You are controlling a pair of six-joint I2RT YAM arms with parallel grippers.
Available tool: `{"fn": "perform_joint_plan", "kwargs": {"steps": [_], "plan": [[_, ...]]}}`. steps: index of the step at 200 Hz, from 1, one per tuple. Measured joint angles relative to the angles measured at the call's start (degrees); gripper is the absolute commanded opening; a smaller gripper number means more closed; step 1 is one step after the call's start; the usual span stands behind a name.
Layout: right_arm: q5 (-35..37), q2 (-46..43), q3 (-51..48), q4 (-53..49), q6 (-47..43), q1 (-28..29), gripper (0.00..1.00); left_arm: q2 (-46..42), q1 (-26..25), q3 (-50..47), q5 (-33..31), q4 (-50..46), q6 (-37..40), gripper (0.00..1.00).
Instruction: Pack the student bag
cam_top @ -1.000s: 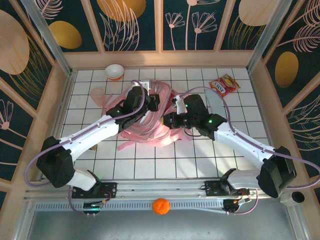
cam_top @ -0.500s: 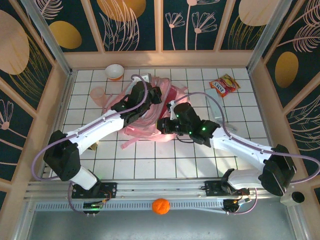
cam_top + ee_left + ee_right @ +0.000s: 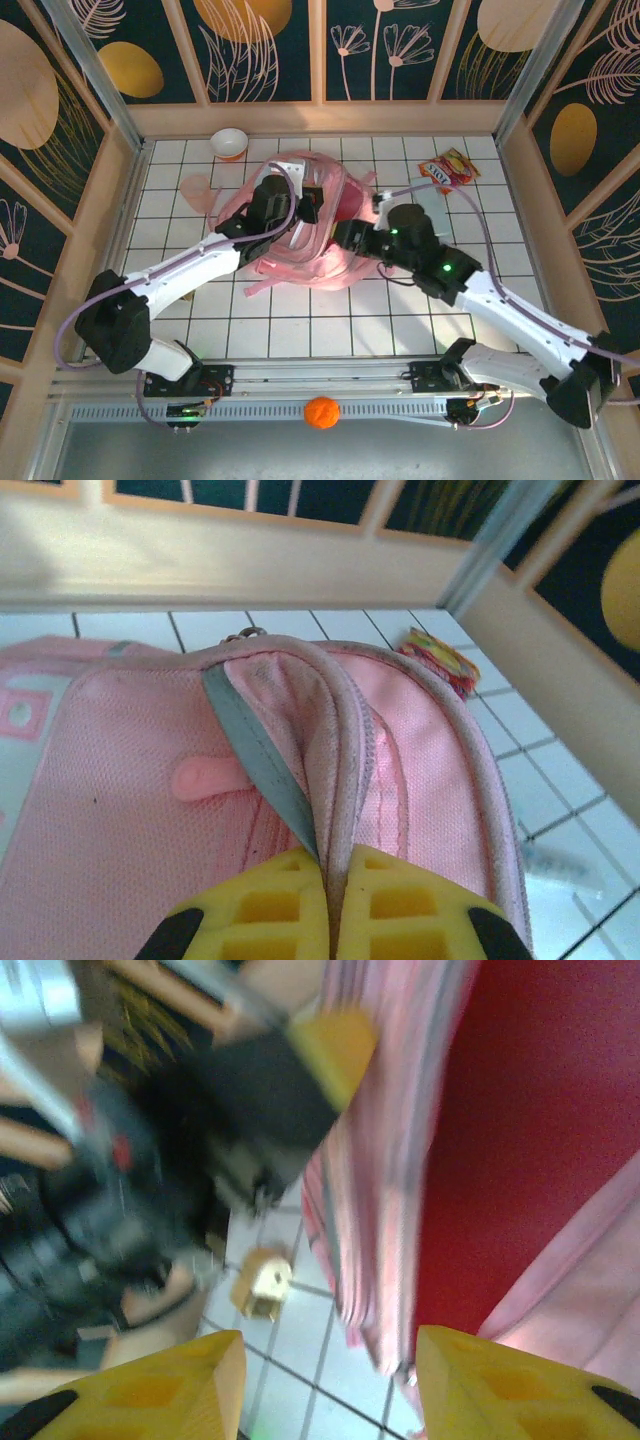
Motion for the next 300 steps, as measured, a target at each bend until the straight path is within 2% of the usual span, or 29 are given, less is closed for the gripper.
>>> {"fn": "perform_joint_plan", "kwargs": {"steps": [33, 46, 93, 143, 186, 235, 243, 249, 262, 275, 291, 300], "plan": [[-1.1, 0.2, -3.2, 6.5, 5.1, -2.0, 0.68, -2.0, 0.0, -2.0, 5.6, 0.3, 11.0, 0.0], [-1.4, 1.3, -3.9, 8.7, 6.9, -2.0, 0.71, -2.4, 0.0, -2.4, 7.3, 0.3, 14.4, 0.0], [0.9, 4.2, -5.1, 16.5, 16.2, -2.4, 0.71, -3.5, 0.0, -3.0, 13.4, -1.2, 26.0, 0.0], [4.3, 4.5, -7.5, 21.9, 24.6, -2.6, 0.73, -6.6, 0.0, -5.1, 16.4, -4.6, 37.2, 0.0], [5.7, 5.2, -9.2, 23.8, 30.7, -2.6, 0.73, -7.6, 0.0, -7.5, 19.9, -4.8, 41.1, 0.02], [5.5, 10.2, -9.2, 23.8, 35.8, -2.6, 0.73, -7.8, 0.1, -8.3, 23.0, -5.3, 43.7, 0.05], [5.4, 11.0, -9.0, 23.7, 36.3, -2.6, 0.71, -7.8, 0.1, -8.3, 23.3, -5.6, 44.2, 0.07], [5.3, 11.4, -8.9, 23.5, 36.5, -2.6, 0.65, -7.8, 0.1, -8.3, 23.6, -5.8, 44.5, 0.1], [5.1, 12.2, -8.8, 23.4, 37.2, -2.6, 0.43, -7.8, 0.1, -8.3, 24.2, -6.1, 45.0, 0.19], [5.0, 12.6, -8.8, 23.3, 38.1, -2.6, 0.28, -7.8, 0.1, -8.3, 24.2, -6.1, 45.0, 0.35], [5.1, 12.9, -8.8, 22.7, 38.6, -2.6, 0.18, -8.2, 0.1, -8.2, 24.0, -5.8, 43.4, 0.57], [5.1, 12.9, -8.9, 22.4, 39.1, -2.6, 0.13, -8.9, 0.0, -8.2, 23.6, -5.8, 41.2, 0.66]]}}
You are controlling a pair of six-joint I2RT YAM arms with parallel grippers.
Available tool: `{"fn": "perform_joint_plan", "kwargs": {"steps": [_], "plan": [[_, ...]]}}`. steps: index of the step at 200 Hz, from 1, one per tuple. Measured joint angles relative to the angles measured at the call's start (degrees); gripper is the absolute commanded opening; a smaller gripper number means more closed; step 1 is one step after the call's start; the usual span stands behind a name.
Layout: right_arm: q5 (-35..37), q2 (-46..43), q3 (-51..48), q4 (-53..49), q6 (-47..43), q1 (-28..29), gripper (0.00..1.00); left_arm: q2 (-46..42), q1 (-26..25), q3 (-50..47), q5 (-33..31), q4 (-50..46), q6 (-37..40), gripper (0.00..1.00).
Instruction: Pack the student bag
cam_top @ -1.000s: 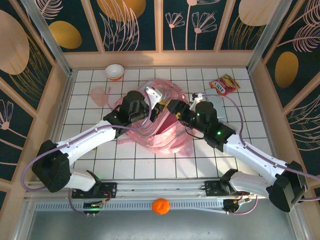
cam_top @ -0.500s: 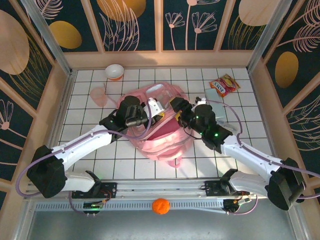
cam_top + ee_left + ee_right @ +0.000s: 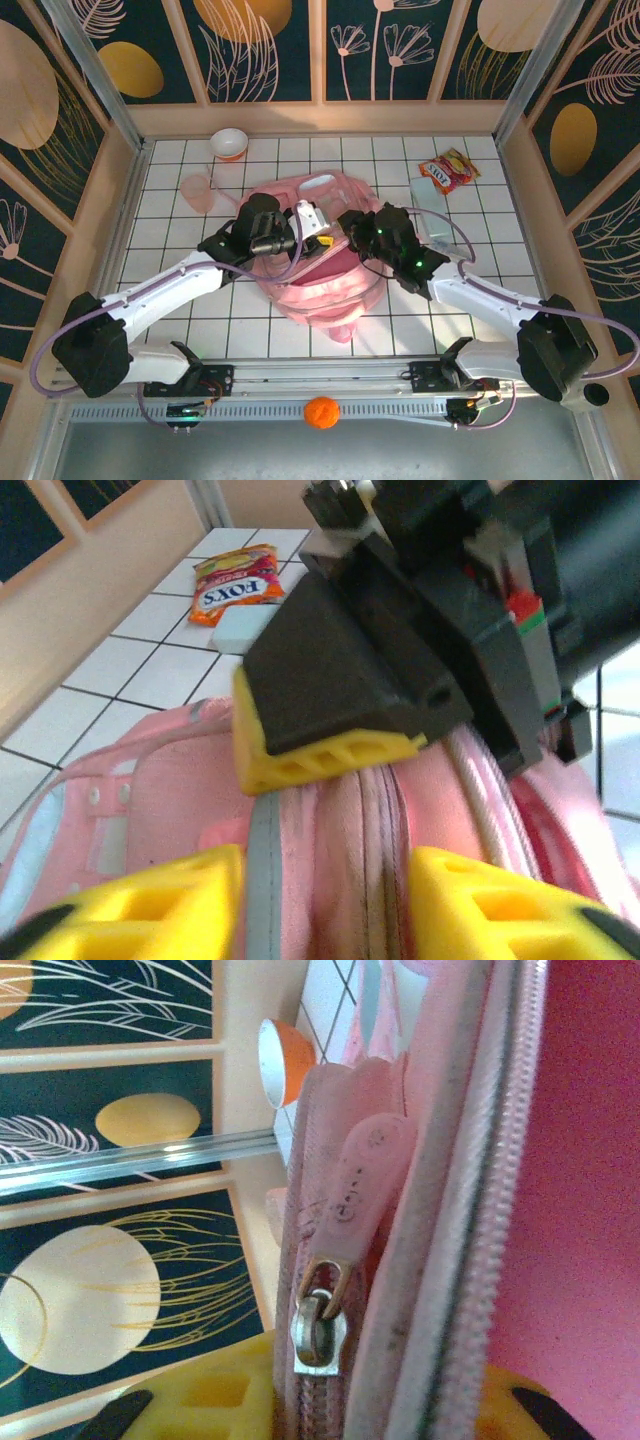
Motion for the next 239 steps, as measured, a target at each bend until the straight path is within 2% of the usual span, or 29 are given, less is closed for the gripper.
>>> {"fn": "perform_joint_plan", "kwargs": {"steps": [19, 57, 81, 125, 205, 239], "plan": [[0.0, 0.0, -0.3, 0.1, 0.0, 0.0, 0.08, -3.5, 0.0, -0.5, -2.1, -0.4, -4.5, 0.72], [-0.6, 0.0, 0.0, 0.1, -1.3, -0.2, 0.0, -14.4, 2.0, -5.2, -5.0, -4.1, -12.4, 0.73], [-1.8, 0.2, 1.7, -0.1, -2.3, -1.0, 0.0, -20.5, 3.9, -9.2, -6.3, -7.6, -16.9, 0.73], [-3.7, 1.8, 6.0, -0.9, -3.3, -2.2, 0.0, -29.0, 4.1, -17.5, -6.6, -10.5, -22.8, 0.73], [-4.1, 2.0, 10.4, -4.2, -4.9, -3.6, 0.0, -32.0, 4.1, -21.6, -6.6, -11.8, -24.9, 0.78], [-4.1, 2.0, 10.4, -5.0, -5.2, -4.3, 0.0, -31.9, 4.1, -23.0, -10.3, -11.9, -28.3, 0.77]]}}
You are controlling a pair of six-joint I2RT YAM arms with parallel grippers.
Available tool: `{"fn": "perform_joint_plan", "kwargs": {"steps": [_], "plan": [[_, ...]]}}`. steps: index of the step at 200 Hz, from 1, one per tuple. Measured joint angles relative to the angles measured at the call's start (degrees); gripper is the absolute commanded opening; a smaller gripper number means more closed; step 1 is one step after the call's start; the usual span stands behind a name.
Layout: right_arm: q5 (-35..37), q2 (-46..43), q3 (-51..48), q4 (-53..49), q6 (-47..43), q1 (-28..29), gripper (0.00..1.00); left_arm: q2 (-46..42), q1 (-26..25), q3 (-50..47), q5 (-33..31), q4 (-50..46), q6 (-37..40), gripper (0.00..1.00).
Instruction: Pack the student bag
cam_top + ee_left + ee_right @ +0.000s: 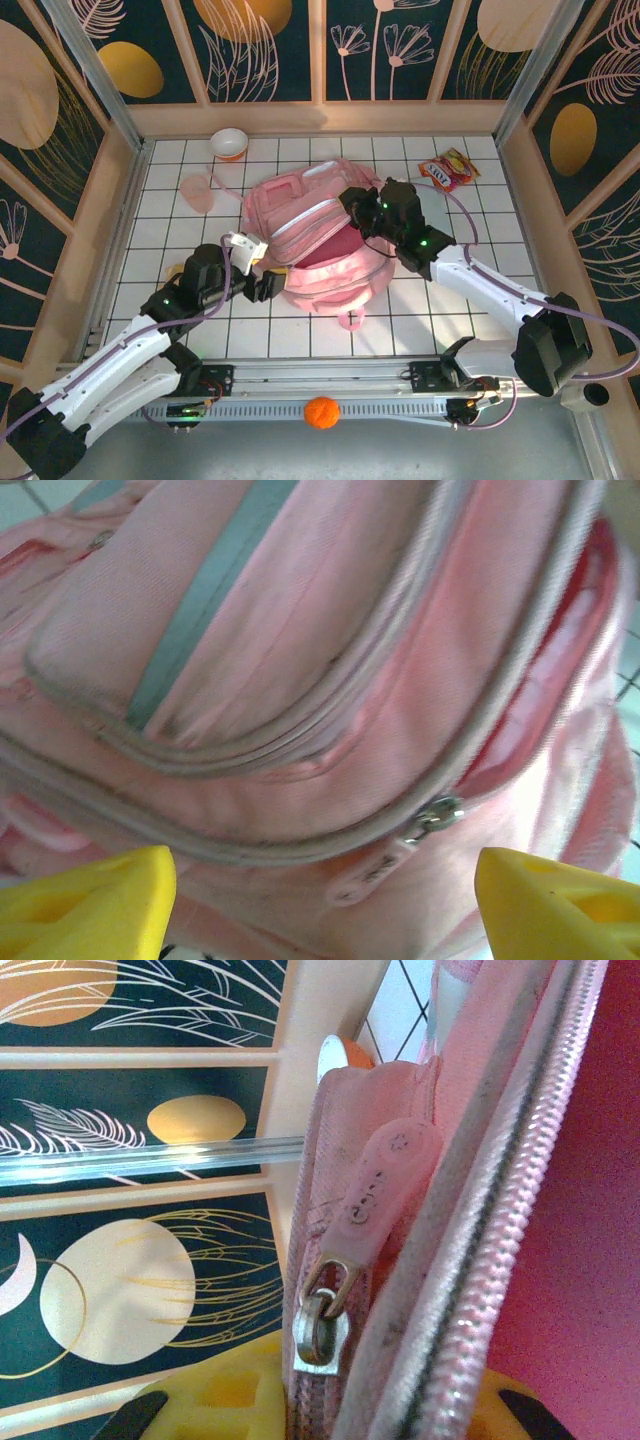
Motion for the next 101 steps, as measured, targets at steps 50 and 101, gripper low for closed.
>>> {"fn": "perform_joint_plan", "kwargs": {"steps": [50, 101], "plan": [[-0.1, 0.0, 0.4, -0.2, -0.6, 0.0, 0.0, 3.1, 0.0, -3.1, 0.9, 2.5, -3.0, 0.78], [-0.4, 0.0, 0.7, -0.2, -0.6, 0.0, 0.0, 3.5, 0.0, -5.8, 8.2, 8.9, -3.1, 0.71]]}}
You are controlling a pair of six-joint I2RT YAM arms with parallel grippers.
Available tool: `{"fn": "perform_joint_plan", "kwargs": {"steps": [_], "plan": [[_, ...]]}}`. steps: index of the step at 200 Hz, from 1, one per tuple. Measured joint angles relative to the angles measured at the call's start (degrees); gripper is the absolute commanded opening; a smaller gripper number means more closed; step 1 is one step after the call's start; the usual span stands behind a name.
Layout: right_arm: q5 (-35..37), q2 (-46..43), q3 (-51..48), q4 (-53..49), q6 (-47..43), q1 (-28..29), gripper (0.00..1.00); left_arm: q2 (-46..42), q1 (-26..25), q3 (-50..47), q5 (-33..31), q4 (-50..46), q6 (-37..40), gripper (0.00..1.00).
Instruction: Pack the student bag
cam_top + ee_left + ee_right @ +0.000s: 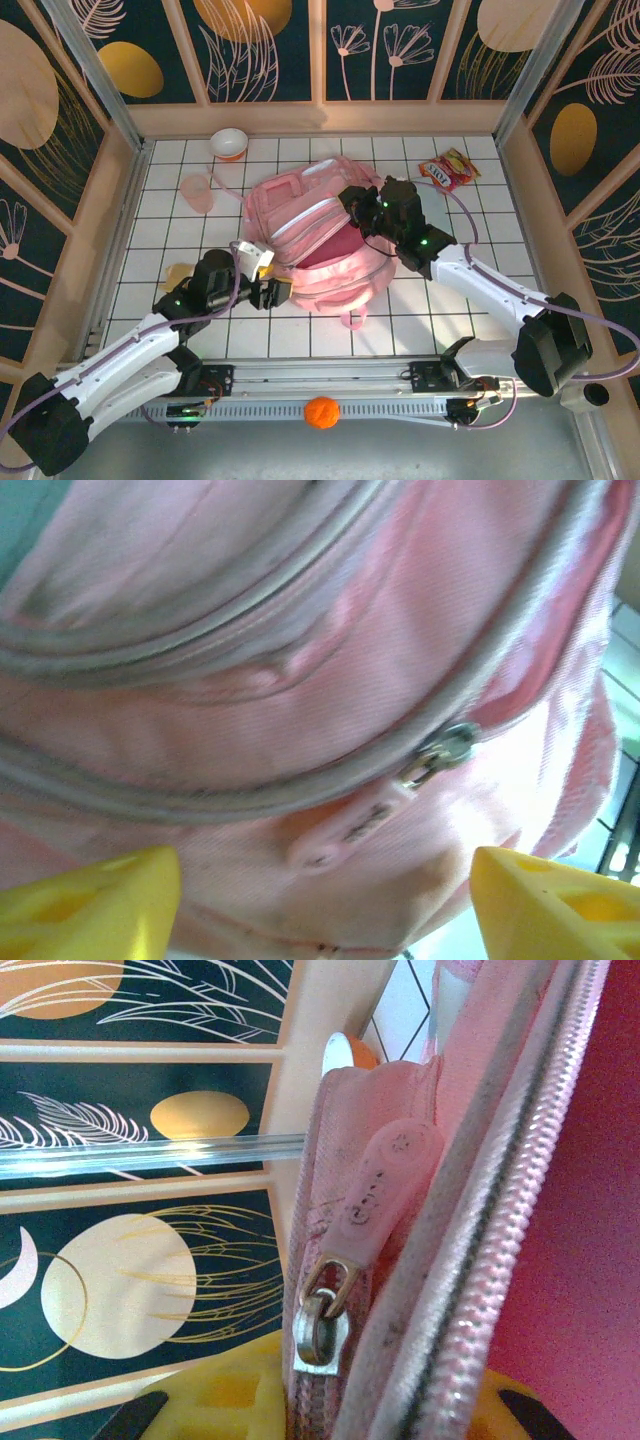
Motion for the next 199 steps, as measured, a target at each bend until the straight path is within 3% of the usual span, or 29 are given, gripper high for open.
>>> {"fn": "perform_joint_plan", "kwargs": {"steps": [34, 67, 143, 164, 181, 199], "plan": [[0.0, 0.0, 0.1, 0.1, 0.0, -0.3, 0.0, 1.0, 0.1, -0.1, 2.9, 3.6, 0.2, 0.55], [0.0, 0.0, 0.1, 0.1, 0.0, -0.3, 0.0, 1.7, 0.1, -0.1, 4.9, 4.7, 0.5, 0.32], [0.0, 0.0, 0.1, 0.1, 0.0, -0.3, 0.0, 1.9, 0.1, -0.1, 6.2, 7.2, 1.4, 0.06], [0.0, 0.0, 0.1, 0.1, 0.0, -0.3, 0.0, 2.4, 0.1, -0.1, 5.1, 7.2, 1.0, 0.07], [0.1, 0.0, 0.1, 0.1, 0.0, -0.3, 0.0, 2.7, 0.0, -0.1, 3.6, 7.2, 0.9, 0.22], [0.3, 0.0, 0.1, 0.1, 0.0, -0.3, 0.0, 3.1, 0.0, -0.1, 2.9, 7.2, 0.3, 0.29]]}}
